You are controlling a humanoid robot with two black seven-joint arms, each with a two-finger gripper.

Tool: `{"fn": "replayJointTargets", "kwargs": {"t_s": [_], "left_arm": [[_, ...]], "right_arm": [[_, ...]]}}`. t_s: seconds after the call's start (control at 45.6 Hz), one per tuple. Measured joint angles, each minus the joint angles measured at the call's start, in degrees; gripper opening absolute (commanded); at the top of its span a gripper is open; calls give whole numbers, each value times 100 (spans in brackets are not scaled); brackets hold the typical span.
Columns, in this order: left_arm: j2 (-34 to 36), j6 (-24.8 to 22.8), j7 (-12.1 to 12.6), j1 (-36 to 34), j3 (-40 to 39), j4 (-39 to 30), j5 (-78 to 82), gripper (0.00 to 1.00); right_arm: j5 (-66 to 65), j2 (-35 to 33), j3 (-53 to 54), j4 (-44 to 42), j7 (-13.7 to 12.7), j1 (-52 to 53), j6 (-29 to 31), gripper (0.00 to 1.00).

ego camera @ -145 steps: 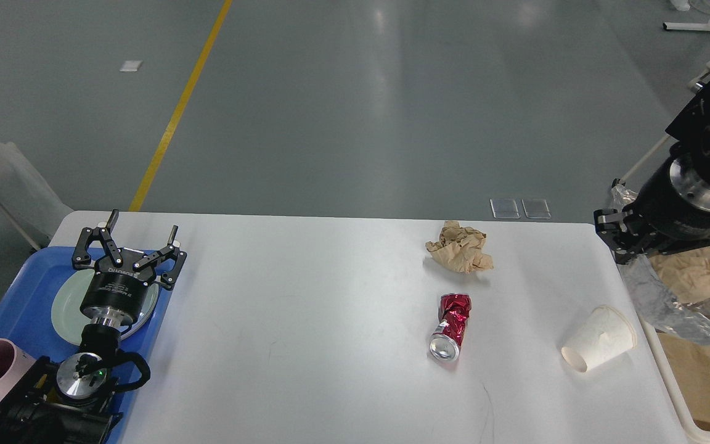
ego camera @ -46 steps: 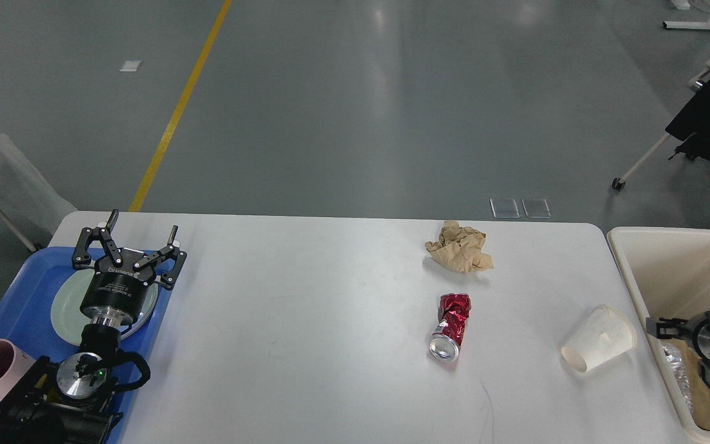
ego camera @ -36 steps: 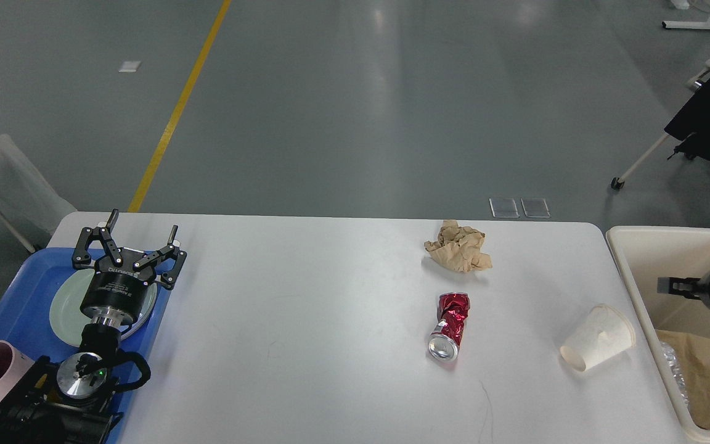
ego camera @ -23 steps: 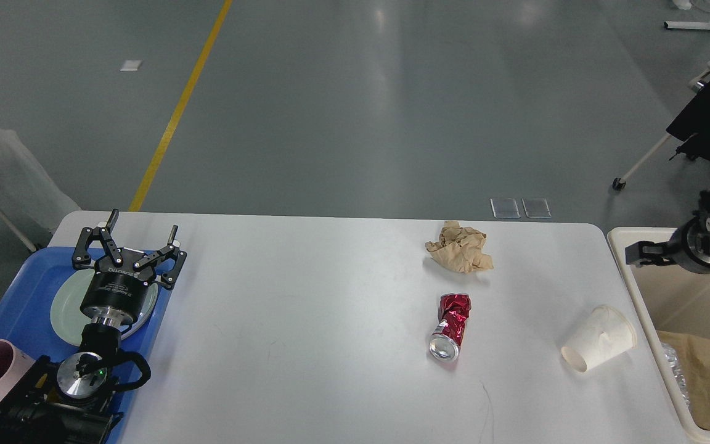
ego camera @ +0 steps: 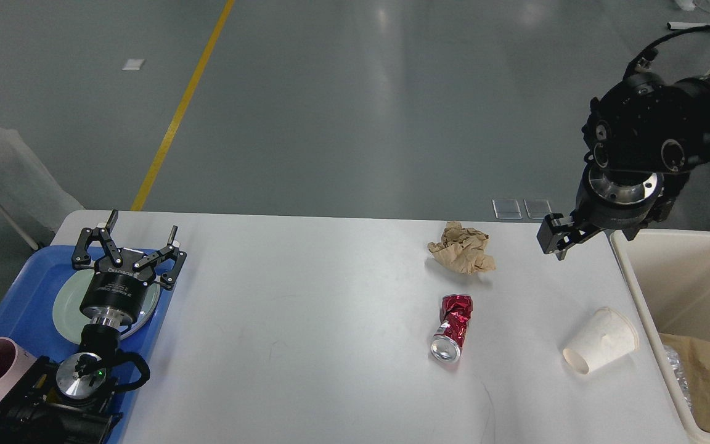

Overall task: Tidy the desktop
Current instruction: 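Move the right gripper over the crumpled brown paper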

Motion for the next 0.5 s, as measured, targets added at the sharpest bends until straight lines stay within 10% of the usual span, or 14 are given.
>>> {"fn": "replayJointTargets", "kwargs": {"t_s": [0.504], "left_arm": [[-3, 1, 8, 0, -5, 1, 0, 96]], "right_arm": [[806, -85, 389, 447, 11, 103, -1300, 100]]}}
